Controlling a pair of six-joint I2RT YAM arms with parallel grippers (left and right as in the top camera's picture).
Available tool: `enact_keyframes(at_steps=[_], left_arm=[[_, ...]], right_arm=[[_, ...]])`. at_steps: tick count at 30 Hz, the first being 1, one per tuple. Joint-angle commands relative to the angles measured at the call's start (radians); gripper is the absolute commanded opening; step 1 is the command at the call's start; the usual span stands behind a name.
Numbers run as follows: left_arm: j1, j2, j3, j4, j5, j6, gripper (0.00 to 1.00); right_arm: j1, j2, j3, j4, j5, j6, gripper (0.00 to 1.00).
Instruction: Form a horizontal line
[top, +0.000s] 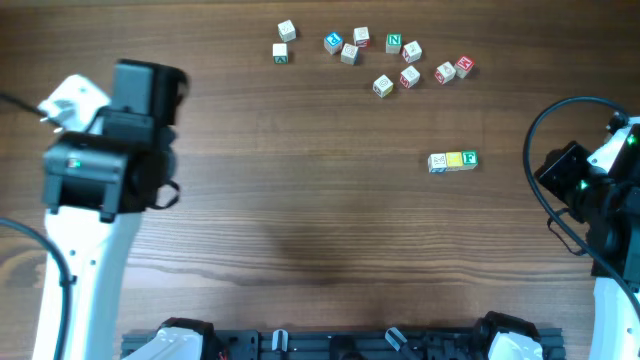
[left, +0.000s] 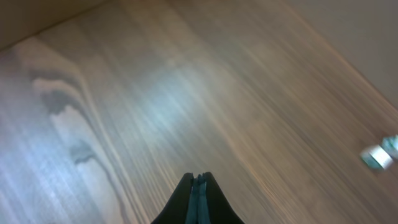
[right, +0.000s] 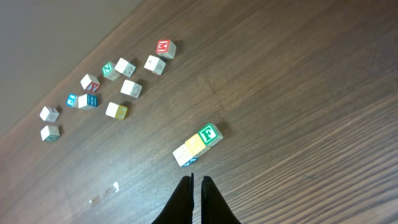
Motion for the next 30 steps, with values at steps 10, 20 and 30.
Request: enact_keyframes(at_steps=[10, 20, 30], left_arm=[[0.219, -0.254, 0.0, -0.054, 0.092, -0.021, 0.77], [0.219, -0.278, 0.0, -0.128, 0.093, -0.02, 1.0], [0.219, -0.28, 0.0, -0.235, 0.07, -0.016, 1.0]], right_arm=[[0.002, 0.003, 0.013, 0.05, -0.074, -0.13, 0.24], [0.002, 0.095, 0.013, 0.037, -0.075, -0.127, 1.0], [0.002, 0.124, 0.013, 0.001, -0.091, -0.127, 1.0]])
